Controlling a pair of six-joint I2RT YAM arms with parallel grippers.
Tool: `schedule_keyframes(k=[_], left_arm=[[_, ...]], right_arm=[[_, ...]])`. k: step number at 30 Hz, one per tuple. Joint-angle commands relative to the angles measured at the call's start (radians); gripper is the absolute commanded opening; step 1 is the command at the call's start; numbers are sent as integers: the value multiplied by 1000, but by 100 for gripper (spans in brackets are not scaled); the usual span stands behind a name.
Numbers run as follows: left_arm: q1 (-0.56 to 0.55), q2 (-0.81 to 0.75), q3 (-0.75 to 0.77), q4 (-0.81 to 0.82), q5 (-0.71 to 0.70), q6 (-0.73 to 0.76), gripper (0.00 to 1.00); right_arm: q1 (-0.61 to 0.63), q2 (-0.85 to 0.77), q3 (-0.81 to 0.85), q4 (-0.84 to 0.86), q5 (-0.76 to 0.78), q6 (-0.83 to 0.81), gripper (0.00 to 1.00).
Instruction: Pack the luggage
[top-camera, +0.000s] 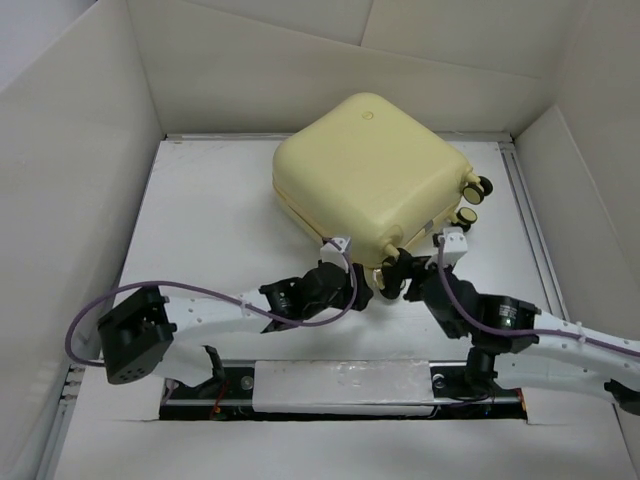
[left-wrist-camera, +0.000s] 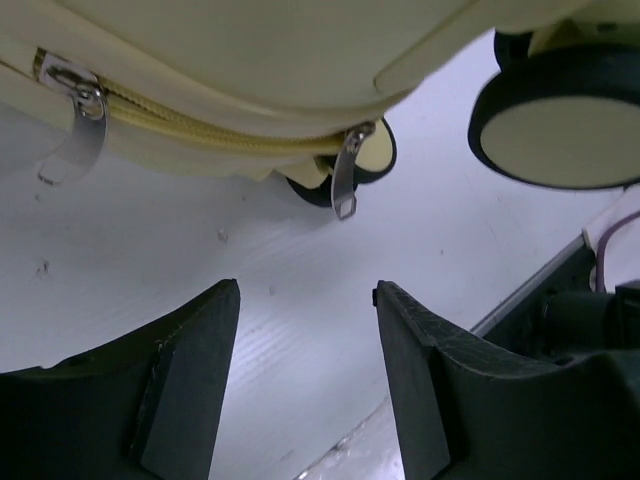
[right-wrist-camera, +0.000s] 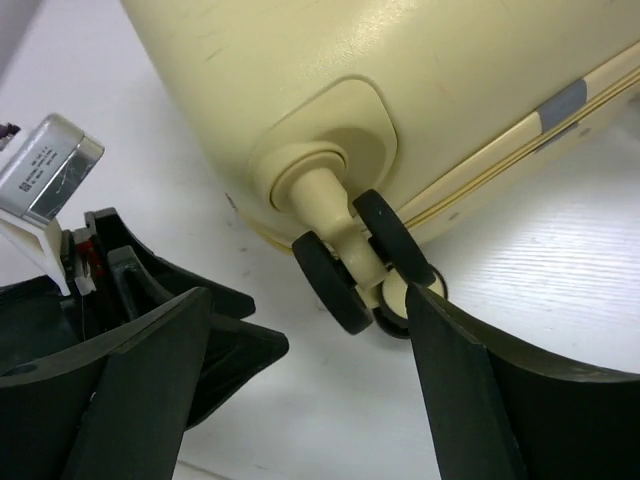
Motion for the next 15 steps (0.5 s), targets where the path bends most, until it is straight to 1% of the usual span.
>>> schedule_keyframes(k=[1, 4, 5, 7, 9, 12, 14, 15], left_arm=[[1, 39, 46, 142, -61, -28, 53], [1, 84, 67, 171, -73, -28, 58], [1, 95, 82, 180, -73, -28, 58], [1, 127, 92, 180, -73, -28, 58], [1, 145, 116, 189, -73, -28, 58], [1, 168, 135, 200, -82, -28, 58], [1, 181, 135, 200, -82, -28, 58], [1, 194, 145, 211, -82, -28, 58]], right_arm=[[-70, 85, 96, -96, -147, -151, 85], [-144, 145, 160, -118, -192, -222, 86], [-184, 154, 171, -118, -203, -240, 86], [-230, 174, 191, -118, -304, -292, 86], [-285, 183, 191, -118, -392, -342, 86], [-325, 174, 179, -118, -404, -351, 86], [-354, 156, 162, -74, -489, -383, 86], [-391, 145, 147, -61, -521, -408, 87]])
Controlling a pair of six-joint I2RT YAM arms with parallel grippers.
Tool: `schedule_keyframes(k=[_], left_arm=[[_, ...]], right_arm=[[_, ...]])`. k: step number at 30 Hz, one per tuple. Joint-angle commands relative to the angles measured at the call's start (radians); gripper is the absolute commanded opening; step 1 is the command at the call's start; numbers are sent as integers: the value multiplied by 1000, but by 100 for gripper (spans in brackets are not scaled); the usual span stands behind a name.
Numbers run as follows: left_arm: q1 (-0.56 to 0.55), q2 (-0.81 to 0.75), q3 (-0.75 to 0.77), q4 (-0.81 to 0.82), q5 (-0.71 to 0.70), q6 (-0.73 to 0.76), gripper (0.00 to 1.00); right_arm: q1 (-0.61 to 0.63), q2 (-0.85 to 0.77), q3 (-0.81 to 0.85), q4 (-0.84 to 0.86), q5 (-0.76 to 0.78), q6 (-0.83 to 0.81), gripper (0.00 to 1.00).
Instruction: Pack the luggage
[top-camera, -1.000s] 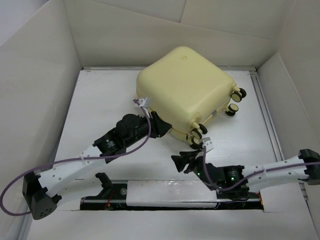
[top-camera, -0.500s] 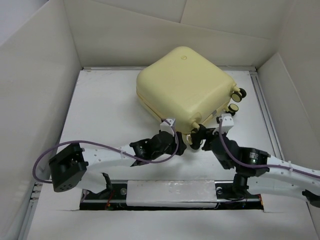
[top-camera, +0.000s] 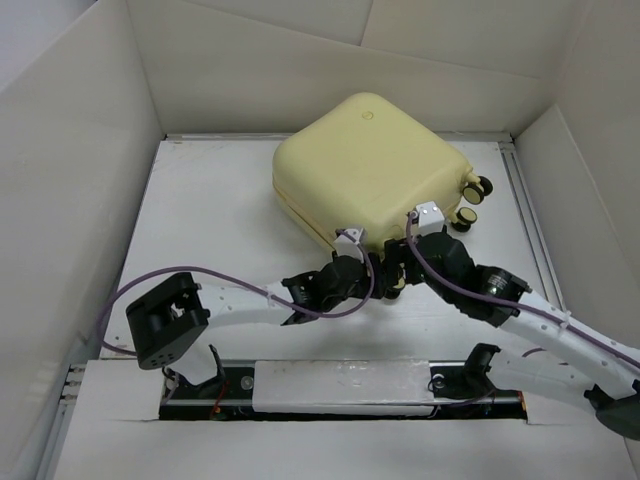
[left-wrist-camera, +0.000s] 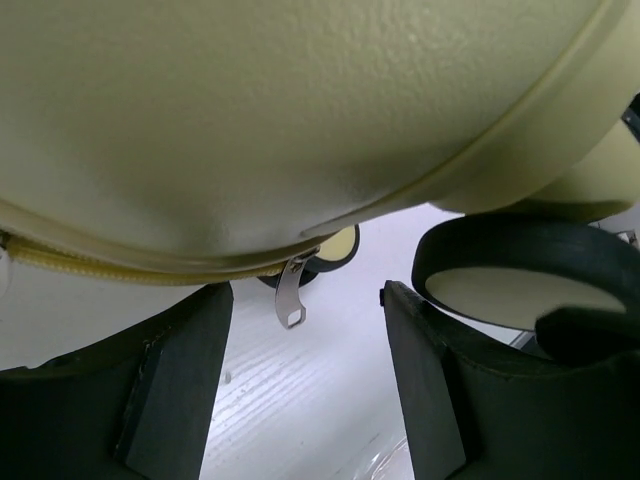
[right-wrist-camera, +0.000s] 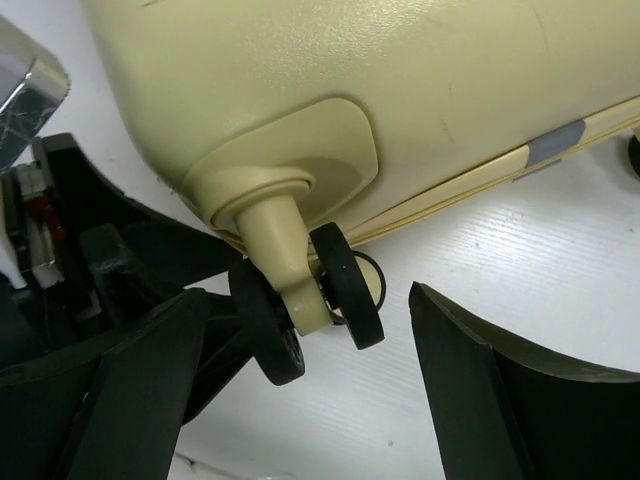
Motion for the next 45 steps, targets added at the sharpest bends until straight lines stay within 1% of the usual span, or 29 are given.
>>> schedule_keyframes(k=[1, 3, 4, 5, 8, 9, 12, 13, 15, 16, 18, 21, 24, 26, 27, 29, 30, 34, 36, 41, 45], left_arm=[[0, 14, 45, 56, -22, -6, 58], [0, 40, 55, 56, -32, -15, 57], [0, 40, 55, 67, -32, -16, 54], [0, 49, 55, 78, -32, -16, 49], [0, 60, 55, 78, -50, -26, 39], [0, 60, 55, 88, -50, -35, 33], [0, 60, 46, 88, -71, -45, 21], [0, 60, 46, 88, -82, -45, 11], [0, 60, 46, 78, -104, -45, 0], [0, 60, 46, 78, -116, -45, 0], [0, 60, 35, 65, -127, -45, 0], [0, 40, -1, 65, -139, -45, 0], [0, 20, -15, 76, -151, -45, 0], [9, 9, -37, 76, -151, -45, 0], [9, 9, -37, 76, -160, -45, 0], [20, 0, -61, 65, -171, -36, 0], [31, -11, -70, 65, -171, -36, 0], [40, -58, -109, 20, -213, -13, 0], [40, -74, -123, -14, -249, 7, 0], [40, -111, -153, -109, -317, 7, 0], [49, -140, -176, -214, -396, -17, 0]], right_arm=[[-67, -33, 3, 37, -196, -93, 87], [-103, -20, 3, 46, -243, -113, 87], [-126, -6, 3, 46, -254, -113, 87], [-136, -6, 3, 46, -286, -126, 87], [-165, 13, 3, 57, -335, -146, 79], [-174, 13, -6, 69, -352, -156, 75], [-206, 22, -6, 80, -410, -165, 75], [-206, 32, -15, 80, -429, -174, 75], [-216, 33, -15, 91, -456, -183, 78], [-216, 33, -15, 91, -456, -183, 81], [-216, 42, -15, 91, -446, -183, 84], [-226, 71, -3, 91, -446, -192, 84], [-235, 114, 18, 91, -446, -192, 78], [-235, 137, 27, 91, -446, -192, 67], [-245, 157, 28, 79, -446, -192, 54], [-245, 167, 37, 78, -437, -192, 33], [-245, 168, 37, 68, -415, -192, 20], [-254, 105, 1, 88, -404, -171, 4], [-280, 95, -8, 88, -404, -162, 0], [-289, 76, 1, 37, -393, -162, 0], [-289, 66, 1, 37, -383, -162, 0]])
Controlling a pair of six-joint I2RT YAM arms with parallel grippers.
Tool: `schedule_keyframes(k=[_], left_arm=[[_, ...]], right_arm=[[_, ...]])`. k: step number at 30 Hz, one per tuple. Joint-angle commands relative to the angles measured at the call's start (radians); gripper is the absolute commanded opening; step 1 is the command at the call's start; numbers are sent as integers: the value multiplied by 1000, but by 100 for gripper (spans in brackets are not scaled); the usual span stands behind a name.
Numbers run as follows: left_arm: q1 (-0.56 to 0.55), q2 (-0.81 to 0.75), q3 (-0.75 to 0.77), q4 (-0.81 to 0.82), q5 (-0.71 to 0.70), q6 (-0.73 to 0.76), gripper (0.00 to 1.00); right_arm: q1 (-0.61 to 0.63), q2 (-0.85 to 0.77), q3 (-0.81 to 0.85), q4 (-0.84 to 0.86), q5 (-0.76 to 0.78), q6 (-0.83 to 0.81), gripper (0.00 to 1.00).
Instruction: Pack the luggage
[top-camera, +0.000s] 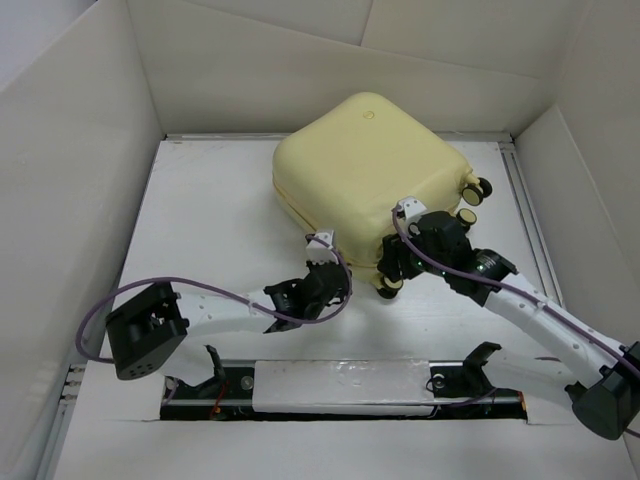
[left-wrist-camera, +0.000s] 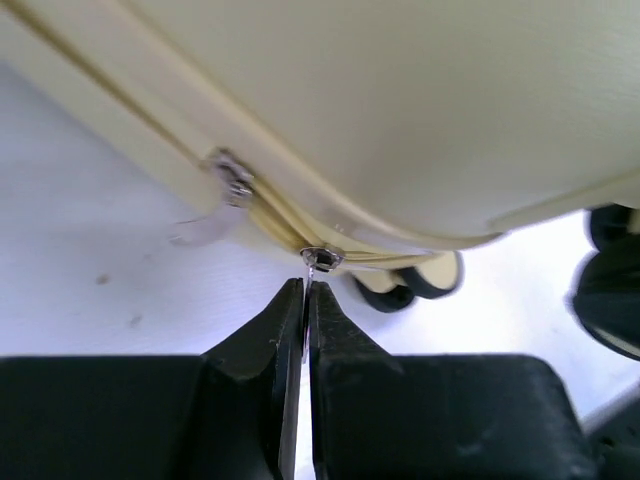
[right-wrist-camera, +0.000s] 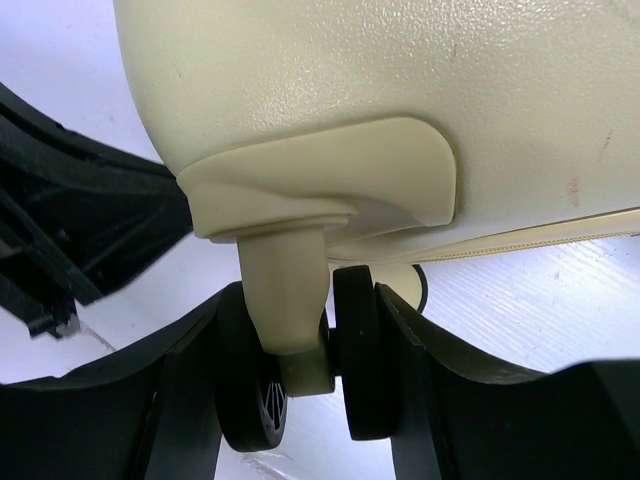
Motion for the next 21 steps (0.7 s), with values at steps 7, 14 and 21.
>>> schedule_keyframes(k=[7, 14, 21], left_arm=[[169, -83, -72, -289, -172, -27, 0], [578, -162, -80, -199, 149, 64, 0], [582, -479, -6, -407, 232, 75, 100]], right_arm=[[-42, -61, 7, -26, 91, 11, 0], [35, -35, -24, 56, 27, 42, 0], [236, 23, 40, 314, -48, 121, 31]])
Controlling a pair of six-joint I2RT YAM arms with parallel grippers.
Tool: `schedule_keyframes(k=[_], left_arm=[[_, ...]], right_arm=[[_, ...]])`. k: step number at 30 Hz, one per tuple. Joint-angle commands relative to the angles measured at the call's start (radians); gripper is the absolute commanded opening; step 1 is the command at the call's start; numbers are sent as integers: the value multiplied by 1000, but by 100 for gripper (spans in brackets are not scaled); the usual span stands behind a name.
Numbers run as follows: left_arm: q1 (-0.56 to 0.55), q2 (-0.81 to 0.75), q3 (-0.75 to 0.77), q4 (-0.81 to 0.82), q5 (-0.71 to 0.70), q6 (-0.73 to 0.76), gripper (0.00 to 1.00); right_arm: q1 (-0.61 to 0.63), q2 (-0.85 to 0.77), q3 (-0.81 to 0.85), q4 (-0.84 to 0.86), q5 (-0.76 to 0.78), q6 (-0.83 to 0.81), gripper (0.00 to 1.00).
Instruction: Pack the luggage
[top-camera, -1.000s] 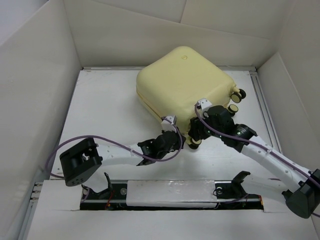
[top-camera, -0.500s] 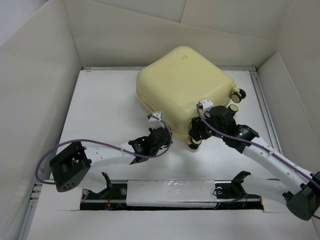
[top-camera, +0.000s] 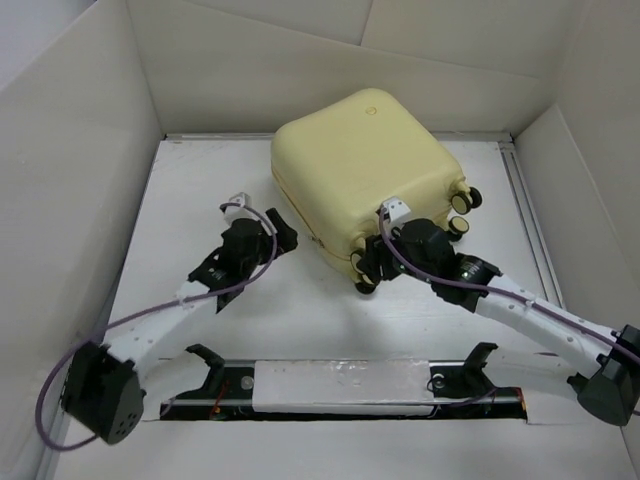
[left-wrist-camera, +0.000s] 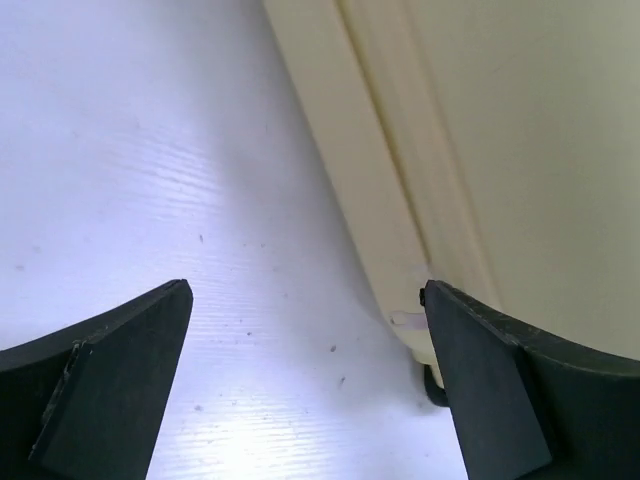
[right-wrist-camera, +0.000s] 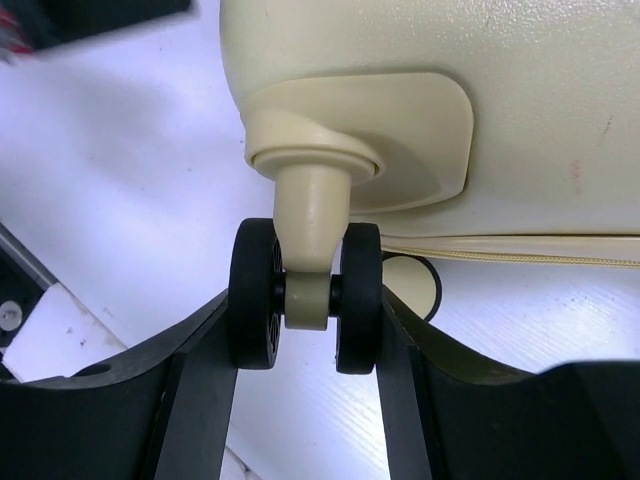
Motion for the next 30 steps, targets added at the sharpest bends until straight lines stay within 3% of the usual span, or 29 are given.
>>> schedule_keyframes(k=[1, 2, 3, 4, 10, 17, 26, 30], left_arm=[[18, -201, 44, -166, -93, 36, 100], [18, -291, 44, -194, -93, 36, 100], [18, -339, 44, -221, -84, 36, 100], [18, -386, 44, -246, -65, 27, 100], [9, -679, 64, -395, -6, 4, 100], [9, -808, 64, -395, 114, 13, 100], [9, -792, 140, -488, 127, 42, 100], [9, -697, 166, -534, 82, 87, 100]], right_arm=[[118, -10, 63, 116, -61, 34, 31], [139, -10, 106, 116, -34, 35, 41], [158, -10, 126, 116, -23, 35, 63], [176, -10, 148, 106, -23, 35, 98], [261, -151, 295, -75, 140, 25, 100], [270, -470, 183, -186, 291, 47, 100], [270, -658, -45, -284, 543, 179, 100], [270, -658, -148, -220, 520, 179, 100]])
